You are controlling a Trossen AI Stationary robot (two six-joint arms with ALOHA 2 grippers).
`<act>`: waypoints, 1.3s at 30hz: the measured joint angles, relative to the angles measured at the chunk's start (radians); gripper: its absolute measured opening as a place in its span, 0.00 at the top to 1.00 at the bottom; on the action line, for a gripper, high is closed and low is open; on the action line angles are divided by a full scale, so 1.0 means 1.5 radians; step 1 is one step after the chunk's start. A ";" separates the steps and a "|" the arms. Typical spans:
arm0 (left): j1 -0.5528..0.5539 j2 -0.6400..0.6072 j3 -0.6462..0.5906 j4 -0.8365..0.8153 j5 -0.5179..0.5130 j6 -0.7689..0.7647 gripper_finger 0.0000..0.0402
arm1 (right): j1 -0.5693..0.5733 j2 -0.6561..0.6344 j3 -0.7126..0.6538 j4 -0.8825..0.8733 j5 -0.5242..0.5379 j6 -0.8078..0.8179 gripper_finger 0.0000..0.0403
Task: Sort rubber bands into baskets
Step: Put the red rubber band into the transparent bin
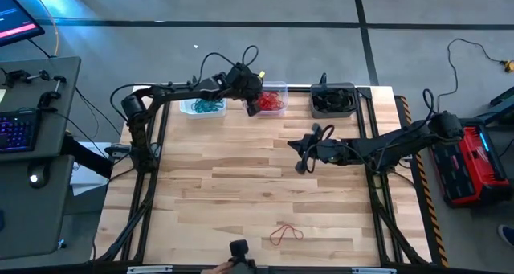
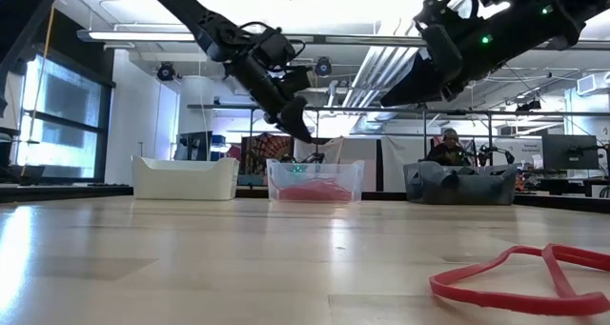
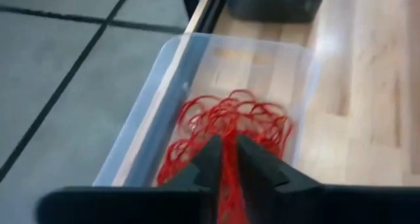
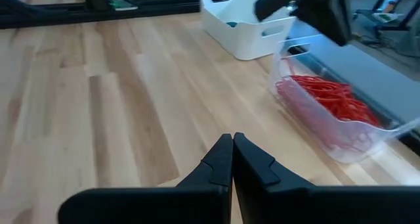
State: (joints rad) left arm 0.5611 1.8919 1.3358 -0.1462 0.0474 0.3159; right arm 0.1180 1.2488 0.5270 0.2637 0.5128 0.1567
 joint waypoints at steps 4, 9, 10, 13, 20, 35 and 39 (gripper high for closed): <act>-0.013 -0.008 -0.041 0.078 0.017 -0.010 0.98 | 0.000 0.001 0.000 0.005 -0.030 0.001 1.00; -0.034 -0.049 -0.109 0.178 0.009 -0.012 0.99 | 0.000 0.001 0.000 0.008 -0.036 0.001 1.00; -0.038 -0.060 -0.125 0.192 0.008 -0.013 0.99 | 0.000 0.001 0.000 0.009 -0.039 0.001 1.00; -0.053 -0.098 -0.171 0.237 0.006 -0.024 1.00 | 0.000 0.001 0.000 0.012 -0.057 0.000 1.00; -0.107 -0.186 -0.283 0.309 0.007 -0.042 1.00 | 0.034 0.001 0.000 0.012 -0.183 -0.058 1.00; -0.267 -0.268 -0.382 0.335 -0.012 -0.053 1.00 | 0.203 0.006 0.003 -0.017 -0.111 0.093 0.93; -0.306 -0.268 -0.382 0.336 -0.013 -0.058 1.00 | 0.252 0.039 0.005 -0.015 -0.095 0.138 0.83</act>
State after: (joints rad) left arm 0.1022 1.4895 0.7628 0.3576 0.0282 0.2285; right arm 0.4953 1.3073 0.5346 0.2415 0.3708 0.3634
